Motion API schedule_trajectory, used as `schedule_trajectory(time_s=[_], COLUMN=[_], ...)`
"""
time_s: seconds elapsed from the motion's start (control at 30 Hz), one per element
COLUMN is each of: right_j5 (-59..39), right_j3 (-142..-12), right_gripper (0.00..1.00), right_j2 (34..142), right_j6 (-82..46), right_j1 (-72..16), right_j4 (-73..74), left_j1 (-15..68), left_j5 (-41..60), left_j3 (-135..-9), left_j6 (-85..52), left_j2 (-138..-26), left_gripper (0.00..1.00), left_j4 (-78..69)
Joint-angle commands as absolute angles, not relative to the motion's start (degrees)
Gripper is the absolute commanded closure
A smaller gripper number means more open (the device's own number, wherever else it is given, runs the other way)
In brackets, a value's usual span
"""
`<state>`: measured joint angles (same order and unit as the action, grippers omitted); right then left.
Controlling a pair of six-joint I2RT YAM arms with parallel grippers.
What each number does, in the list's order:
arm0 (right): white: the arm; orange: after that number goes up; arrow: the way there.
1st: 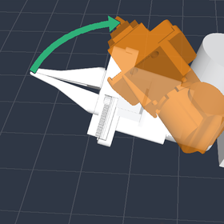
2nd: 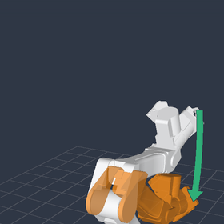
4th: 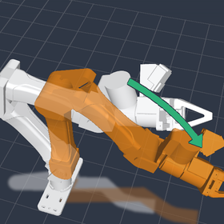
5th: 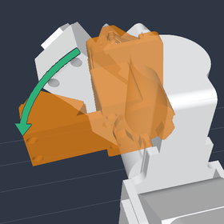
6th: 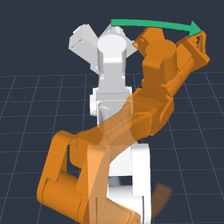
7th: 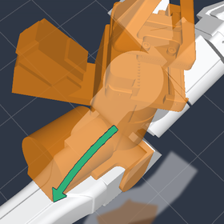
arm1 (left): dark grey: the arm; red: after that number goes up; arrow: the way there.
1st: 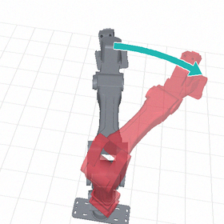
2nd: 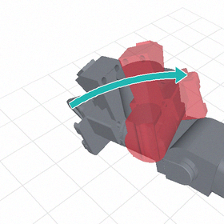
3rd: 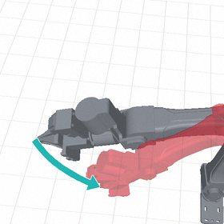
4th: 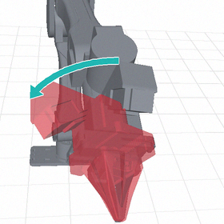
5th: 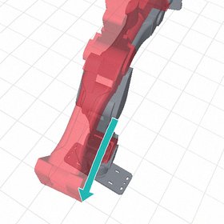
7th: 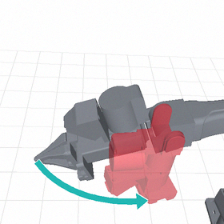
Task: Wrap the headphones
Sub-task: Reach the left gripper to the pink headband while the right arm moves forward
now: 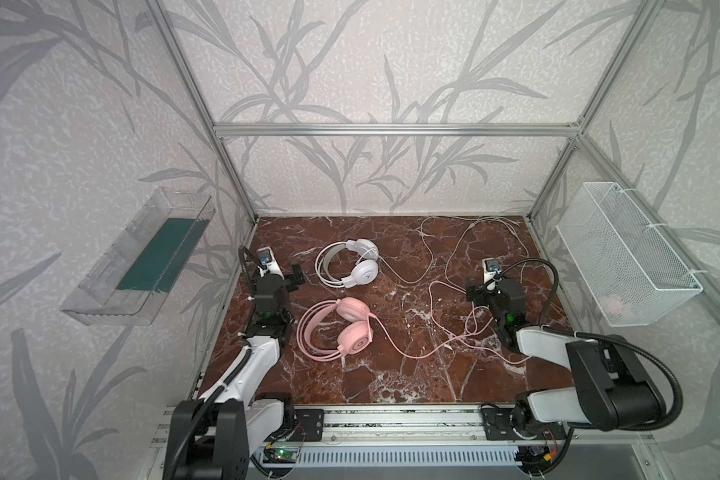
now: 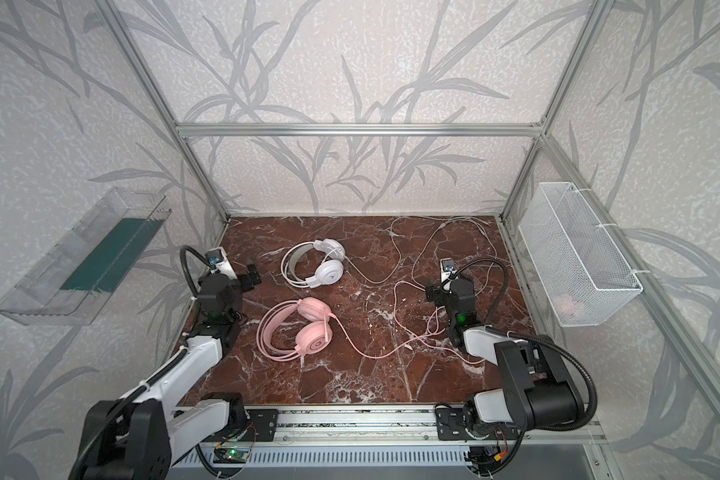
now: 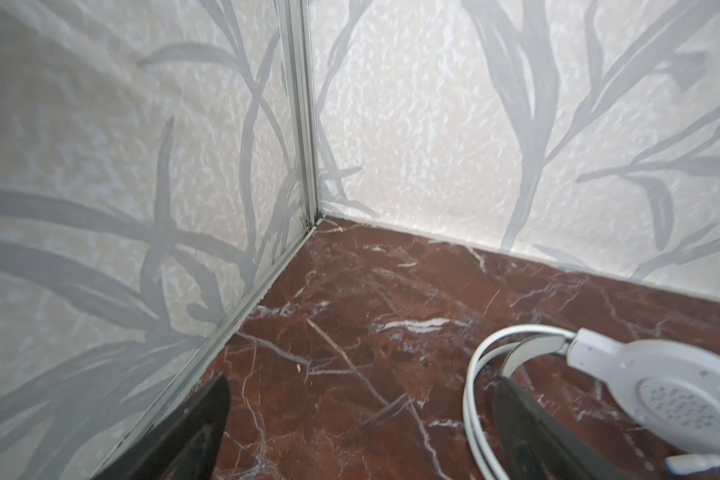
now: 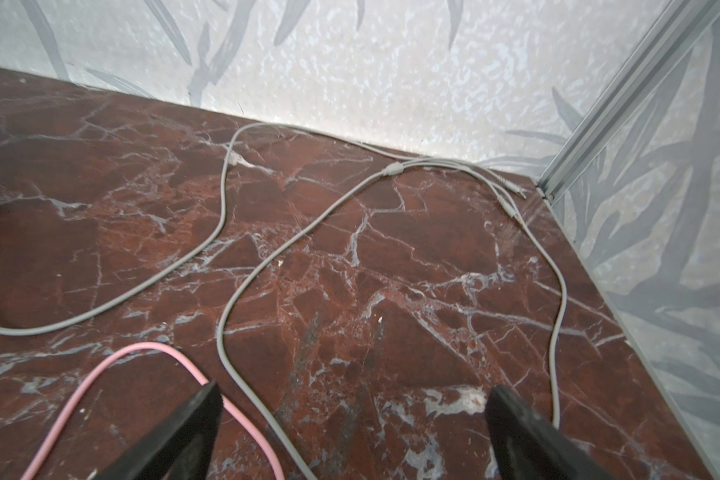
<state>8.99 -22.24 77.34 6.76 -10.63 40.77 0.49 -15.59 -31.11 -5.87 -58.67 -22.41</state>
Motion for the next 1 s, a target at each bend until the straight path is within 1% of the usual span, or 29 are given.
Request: schedule_trajectory(time_s=[0.0,0.07,0.13,0.27,0.4,0.5,0.8,0.97], right_j5=[10.27,9.84,7.77,4.84,3.04,1.82,1.32,1.49], right_j3=[-26.65,-29.13,-30.79,-33.87,-35.48,-36.25,-36.82,-37.18], right_gripper=[0.01,0.01,0.01,0.01,0.01,0.01,0.01,0.01], right_j2=[72.13,69.69,68.02,66.63,66.70,66.86,67.75,68.18], right_j6=[8.64,8.21,7.78,7.82,8.18,7.42,6.59,6.55], right_j1=[-12.39,-13.25,-13.78,-15.31,-16.85,-17.62,-19.47,-20.12], right_j4=[30.53,25.08,21.90,17.50,16.31,16.00,15.07,14.06], left_j1=[1.00,1.20,1.89,5.53,10.10,11.93,12.40,12.22], left_j5=[-14.43,-13.87,-11.28,-8.77,-7.68,-3.59,5.36,5.59], left_j3=[-41.82,-49.28,-54.18,-58.45,-58.43,-57.36,-53.72,-49.12], left_j6=[-12.03,-18.90,-23.02,-30.08,-35.35,-38.00,-39.98,-40.60], left_j2=[-54.86,-55.30,-56.83,-59.99,-62.80,-65.44,-75.56,-79.10], left_gripper=[0.02,0.02,0.02,0.02,0.02,0.01,0.01,0.01], left_j4=[7.07,21.55,31.61,44.29,49.77,51.14,56.95,55.41])
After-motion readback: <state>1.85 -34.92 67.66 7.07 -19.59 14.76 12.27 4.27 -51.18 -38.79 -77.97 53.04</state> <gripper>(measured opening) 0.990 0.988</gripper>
